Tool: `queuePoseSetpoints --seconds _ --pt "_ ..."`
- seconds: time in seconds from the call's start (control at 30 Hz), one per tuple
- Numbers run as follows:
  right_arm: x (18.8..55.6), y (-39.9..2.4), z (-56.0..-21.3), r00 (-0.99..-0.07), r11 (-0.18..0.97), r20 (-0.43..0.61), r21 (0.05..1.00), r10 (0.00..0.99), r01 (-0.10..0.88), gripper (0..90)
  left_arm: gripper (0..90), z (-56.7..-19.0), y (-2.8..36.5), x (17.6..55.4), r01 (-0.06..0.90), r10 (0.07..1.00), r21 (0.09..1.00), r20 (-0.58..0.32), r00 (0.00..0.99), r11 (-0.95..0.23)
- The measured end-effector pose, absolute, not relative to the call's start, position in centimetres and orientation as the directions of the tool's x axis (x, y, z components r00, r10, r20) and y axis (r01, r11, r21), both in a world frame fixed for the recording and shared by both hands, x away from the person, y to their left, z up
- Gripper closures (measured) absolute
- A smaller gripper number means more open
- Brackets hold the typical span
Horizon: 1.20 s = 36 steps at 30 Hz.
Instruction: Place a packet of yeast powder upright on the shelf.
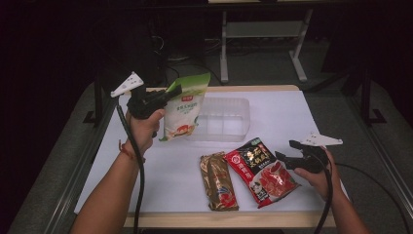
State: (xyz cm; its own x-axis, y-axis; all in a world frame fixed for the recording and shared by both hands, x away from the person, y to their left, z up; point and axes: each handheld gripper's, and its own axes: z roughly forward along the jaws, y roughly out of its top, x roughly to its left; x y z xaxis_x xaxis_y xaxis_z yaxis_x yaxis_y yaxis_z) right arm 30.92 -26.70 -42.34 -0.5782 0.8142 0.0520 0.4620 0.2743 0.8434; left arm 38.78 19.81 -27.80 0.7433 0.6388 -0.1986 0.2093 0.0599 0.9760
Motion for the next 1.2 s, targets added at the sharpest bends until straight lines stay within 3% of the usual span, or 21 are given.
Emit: queuePoseSetpoints --seconds 0.5,0.77,1.07,1.2 --pt "30.7 -27.4 -42.6 -0.568 0.272 0.050 0.841 0.822 0.468 26.1 90.0 -29.1 15.7 43.9 0.223 0.730 0.971 -0.210 0.651 0.081" --pt "30.6 -27.2 -42.7 -0.575 0.284 0.046 0.836 0.817 0.469 26.1 90.0 -32.0 15.3 46.1 0.232 0.738 0.958 -0.279 0.615 0.169" --pt "30.7 -26.9 -43.0 -0.584 0.306 0.033 0.827 0.811 0.471 26.1 89.7 -35.1 15.8 46.7 0.248 0.703 0.955 -0.289 0.650 0.163" --pt "30.7 -26.7 -43.0 -0.588 0.313 0.030 0.825 0.808 0.471 26.1 89.4 -35.7 16.2 46.2 0.229 0.692 0.965 -0.251 0.677 0.127"
